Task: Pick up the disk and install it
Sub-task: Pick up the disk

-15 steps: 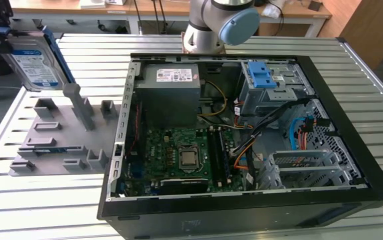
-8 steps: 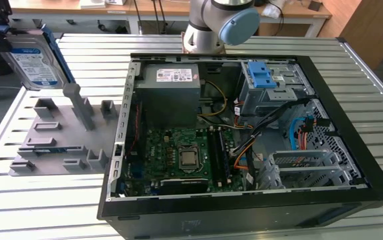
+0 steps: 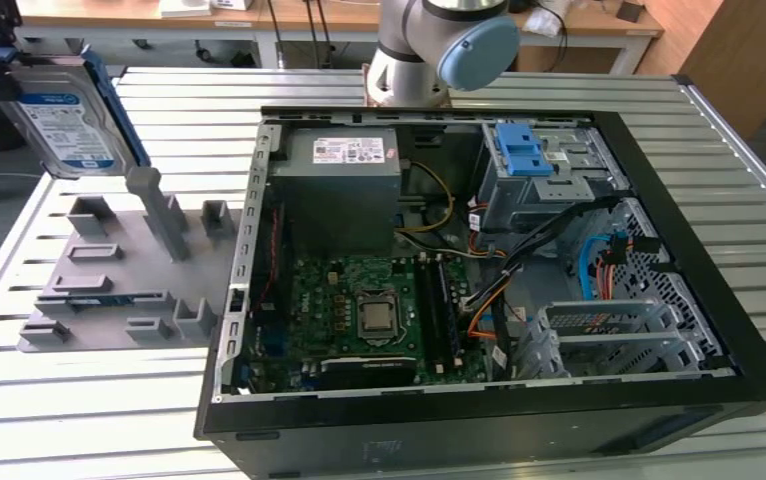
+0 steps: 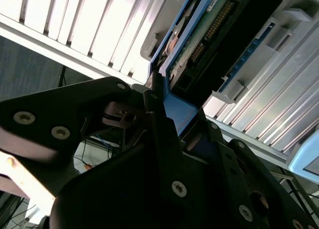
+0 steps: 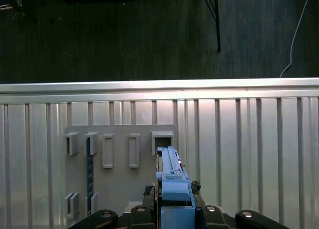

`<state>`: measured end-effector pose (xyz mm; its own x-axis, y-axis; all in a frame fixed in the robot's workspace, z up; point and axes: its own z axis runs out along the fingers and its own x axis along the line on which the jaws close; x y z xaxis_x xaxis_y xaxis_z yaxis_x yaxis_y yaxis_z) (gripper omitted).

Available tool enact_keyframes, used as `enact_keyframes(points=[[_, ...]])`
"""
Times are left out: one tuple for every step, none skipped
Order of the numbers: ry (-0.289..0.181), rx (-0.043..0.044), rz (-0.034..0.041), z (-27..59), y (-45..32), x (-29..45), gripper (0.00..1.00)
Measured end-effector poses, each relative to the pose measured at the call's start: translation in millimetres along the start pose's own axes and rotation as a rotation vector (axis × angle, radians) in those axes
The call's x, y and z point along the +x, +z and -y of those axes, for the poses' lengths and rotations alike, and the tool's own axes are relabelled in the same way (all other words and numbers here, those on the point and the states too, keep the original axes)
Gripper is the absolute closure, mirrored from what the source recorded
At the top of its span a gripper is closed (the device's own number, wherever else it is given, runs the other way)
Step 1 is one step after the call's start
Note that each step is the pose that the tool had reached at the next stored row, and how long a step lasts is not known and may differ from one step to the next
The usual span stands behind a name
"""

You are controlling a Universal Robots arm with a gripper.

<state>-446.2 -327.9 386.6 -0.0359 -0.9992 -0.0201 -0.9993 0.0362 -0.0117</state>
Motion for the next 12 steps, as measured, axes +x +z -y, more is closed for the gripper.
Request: enact_keyframes(points=[[0.000, 0.0000, 0.0000, 0.0, -0.5, 0.0, 0.64], [0.000, 0.0001, 0.0000, 0.0, -0.9, 0.0, 0.64], [0.000, 0.0002, 0.0000, 0.0, -1.3, 0.0, 0.64], [0.000, 0.0001, 0.0000, 0.0, -1.8, 0.0, 0.64], [0.000, 0.0002, 0.0000, 0.0, -2.2, 0.0, 0.64], [0.000, 0.0003, 0.0000, 0.0, -2.7, 0.0, 0.64], [0.000, 0.0003, 0.0000, 0.0, -3.2, -0.1, 0.64], [0.000, 0.0004, 0.0000, 0.0, -3.7, -0.1, 0.64], [0.000, 0.0005, 0.0001, 0.0, -4.1, -0.1, 0.64], [0.000, 0.0005, 0.0000, 0.0, -4.6, -0.1, 0.64], [0.000, 0.0004, 0.0000, 0.0, -5.1, -0.1, 0.64], [0.000, 0.0006, 0.0001, 0.0, -5.5, -0.1, 0.64]])
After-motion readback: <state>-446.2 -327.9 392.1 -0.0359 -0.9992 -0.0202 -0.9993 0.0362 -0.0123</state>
